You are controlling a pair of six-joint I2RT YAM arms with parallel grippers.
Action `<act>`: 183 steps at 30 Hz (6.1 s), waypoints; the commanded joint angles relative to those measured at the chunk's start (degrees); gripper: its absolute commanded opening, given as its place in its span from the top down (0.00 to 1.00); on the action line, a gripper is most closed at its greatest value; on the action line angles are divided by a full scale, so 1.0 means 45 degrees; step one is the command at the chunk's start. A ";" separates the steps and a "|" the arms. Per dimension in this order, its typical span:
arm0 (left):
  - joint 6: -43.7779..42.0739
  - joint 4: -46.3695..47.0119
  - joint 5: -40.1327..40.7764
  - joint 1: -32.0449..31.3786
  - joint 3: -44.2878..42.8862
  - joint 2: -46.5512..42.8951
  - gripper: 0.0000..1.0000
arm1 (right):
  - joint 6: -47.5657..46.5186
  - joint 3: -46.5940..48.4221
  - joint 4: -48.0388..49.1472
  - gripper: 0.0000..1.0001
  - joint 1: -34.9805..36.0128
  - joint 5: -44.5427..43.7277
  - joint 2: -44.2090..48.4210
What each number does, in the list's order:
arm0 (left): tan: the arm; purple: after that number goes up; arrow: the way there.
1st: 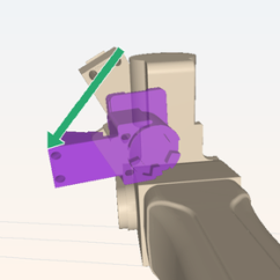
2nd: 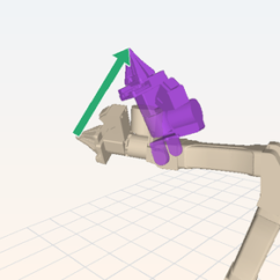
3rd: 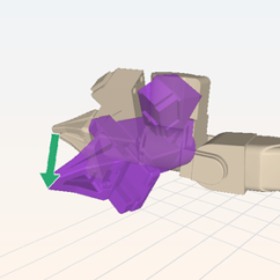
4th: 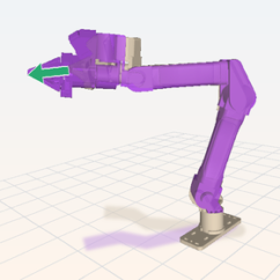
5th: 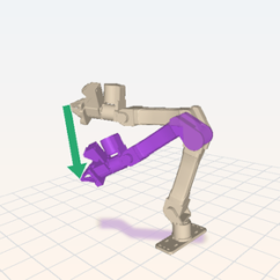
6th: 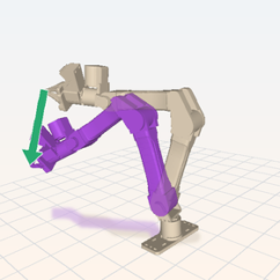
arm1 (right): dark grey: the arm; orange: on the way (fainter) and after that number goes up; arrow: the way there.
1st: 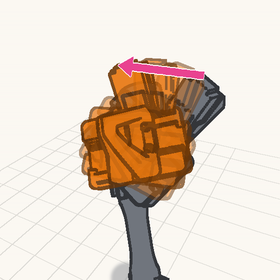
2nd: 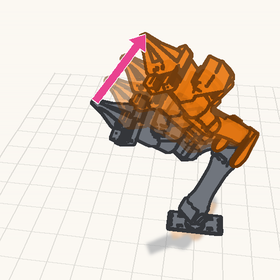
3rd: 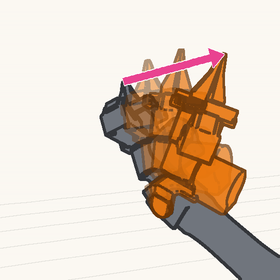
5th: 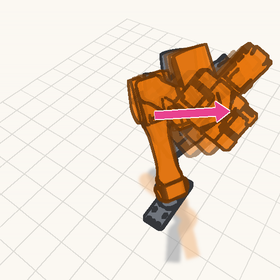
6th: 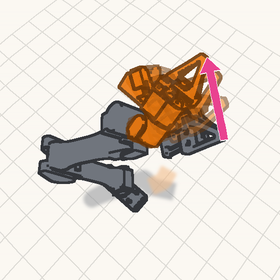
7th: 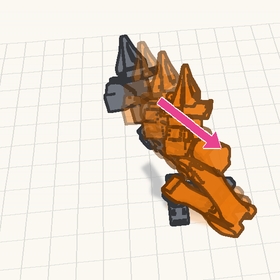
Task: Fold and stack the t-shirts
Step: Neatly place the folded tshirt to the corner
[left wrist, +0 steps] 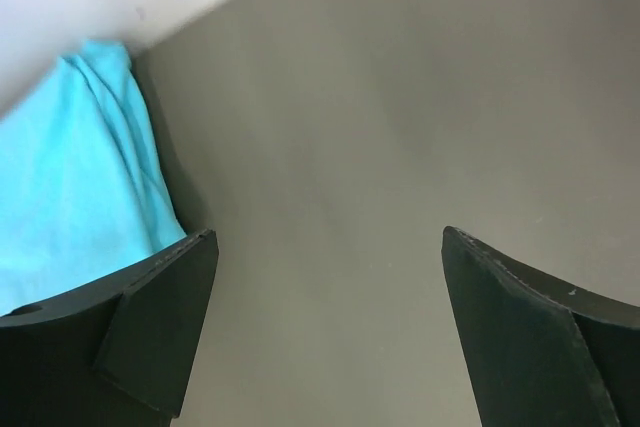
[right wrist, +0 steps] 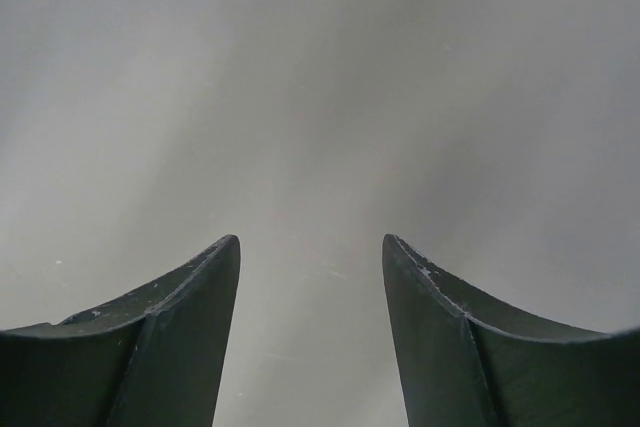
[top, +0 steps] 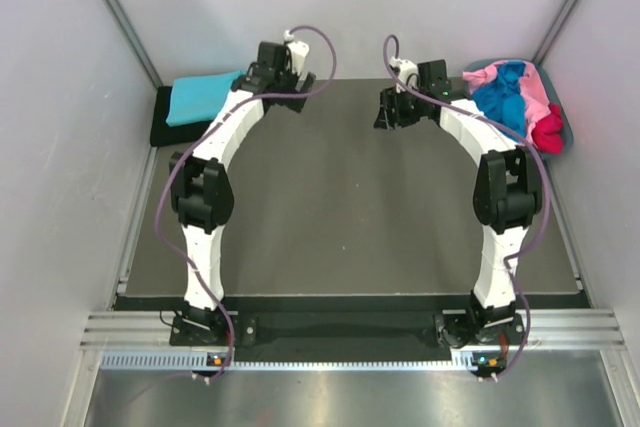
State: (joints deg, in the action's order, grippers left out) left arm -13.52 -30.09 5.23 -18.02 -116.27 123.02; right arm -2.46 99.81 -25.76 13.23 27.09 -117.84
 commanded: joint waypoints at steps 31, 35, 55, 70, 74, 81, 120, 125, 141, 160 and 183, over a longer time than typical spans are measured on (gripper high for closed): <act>-0.4886 0.7175 0.6124 0.2382 0.0416 -0.2426 0.01 | 0.0058 -0.0382 0.0529 0.39 0.0770 0.0073 0.1324; -0.4575 0.5795 0.4975 0.3708 0.2067 -0.4249 0.02 | 0.0077 -0.0520 0.0509 0.39 0.0828 0.0093 0.1246; 0.3552 -0.0190 -0.3214 0.6016 -0.0294 -0.1774 0.23 | -0.0547 -0.0656 0.0295 0.39 0.1571 -0.0044 0.1206; 0.3142 0.0143 -0.2745 0.7383 -0.1448 0.0864 0.18 | -0.0665 -0.0754 0.0255 0.39 0.1571 -0.0102 0.0875; 0.3121 0.0006 -0.2940 0.7462 -0.1565 0.1255 0.20 | -0.0587 -0.0696 0.0256 0.39 0.1590 -0.0064 0.0641; 0.2867 0.0142 -0.2764 0.8105 -0.2111 0.1919 0.26 | -0.0645 -0.0558 0.0197 0.39 0.1668 -0.0161 0.0425; 0.2906 0.0280 -0.4405 0.9200 -0.3128 0.3678 0.60 | -0.1329 -0.0618 -0.0331 0.38 0.2547 -0.0689 0.0367; 0.2906 0.0280 -0.4522 0.9220 -0.3030 0.3638 0.57 | -0.1270 -0.0442 -0.0292 0.38 0.2548 -0.0630 0.0269; 0.2770 0.0338 -0.5246 0.9220 -0.3264 0.3619 1.00 | -0.1270 -0.0423 -0.0272 0.38 0.2723 -0.0630 0.0250; 0.1775 0.0143 -0.4972 0.9532 -0.2387 0.1784 1.00 | -0.0958 -0.0110 -0.0057 0.38 0.2801 -0.0337 -0.0180; 0.0876 -0.0169 -0.4387 0.9942 -0.2308 0.1803 1.00 | -0.0723 0.0144 0.0002 0.38 0.2801 -0.0200 -0.0551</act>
State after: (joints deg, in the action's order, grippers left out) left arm -7.88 -31.42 -16.32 25.71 -126.61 134.72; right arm -5.93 97.65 -27.42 25.02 25.17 -119.85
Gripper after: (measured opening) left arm 0.012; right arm 0.618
